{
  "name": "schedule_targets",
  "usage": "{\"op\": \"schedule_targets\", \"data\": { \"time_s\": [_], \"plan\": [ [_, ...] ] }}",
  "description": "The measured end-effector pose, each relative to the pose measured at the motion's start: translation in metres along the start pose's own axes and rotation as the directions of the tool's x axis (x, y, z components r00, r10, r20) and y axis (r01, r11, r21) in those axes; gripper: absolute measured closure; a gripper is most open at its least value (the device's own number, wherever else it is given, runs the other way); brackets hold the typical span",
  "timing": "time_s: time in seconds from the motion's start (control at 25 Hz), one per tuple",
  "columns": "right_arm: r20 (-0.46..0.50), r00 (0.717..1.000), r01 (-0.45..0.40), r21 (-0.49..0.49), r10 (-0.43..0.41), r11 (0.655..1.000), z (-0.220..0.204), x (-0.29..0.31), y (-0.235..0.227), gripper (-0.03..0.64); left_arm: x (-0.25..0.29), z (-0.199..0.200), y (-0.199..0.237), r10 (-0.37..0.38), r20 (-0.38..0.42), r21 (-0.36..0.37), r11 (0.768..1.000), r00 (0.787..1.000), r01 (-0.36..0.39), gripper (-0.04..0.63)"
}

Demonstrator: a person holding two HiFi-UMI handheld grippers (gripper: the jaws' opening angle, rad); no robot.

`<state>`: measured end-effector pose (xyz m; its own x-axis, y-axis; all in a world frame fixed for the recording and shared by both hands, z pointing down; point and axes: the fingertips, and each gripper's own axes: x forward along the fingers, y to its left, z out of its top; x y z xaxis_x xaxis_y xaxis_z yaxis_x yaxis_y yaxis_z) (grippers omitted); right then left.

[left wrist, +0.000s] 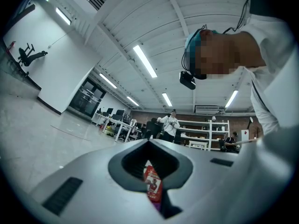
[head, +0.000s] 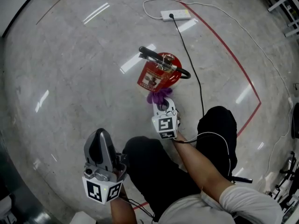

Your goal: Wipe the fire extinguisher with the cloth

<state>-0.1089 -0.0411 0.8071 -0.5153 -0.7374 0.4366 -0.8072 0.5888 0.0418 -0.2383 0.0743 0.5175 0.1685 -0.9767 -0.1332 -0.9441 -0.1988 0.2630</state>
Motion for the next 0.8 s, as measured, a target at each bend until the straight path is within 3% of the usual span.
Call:
{"op": "schedule_targets", "data": {
  "time_s": [0.44,0.8],
  "plan": [
    [-0.116,0.993,-0.004,0.113,0.017,0.994,-0.095,0.051,0.004,0.568,-0.009,-0.005,0.004,0.014,-0.026,0.008,1.0,1.0,-0.014,0.591],
    [-0.221,0.974,-0.016,0.119,0.042,0.993,-0.16,0.081,0.0,0.568,-0.024,-0.015,0.006,0.025,-0.051,0.007,1.0,0.998,-0.025,0.591]
  ]
}}
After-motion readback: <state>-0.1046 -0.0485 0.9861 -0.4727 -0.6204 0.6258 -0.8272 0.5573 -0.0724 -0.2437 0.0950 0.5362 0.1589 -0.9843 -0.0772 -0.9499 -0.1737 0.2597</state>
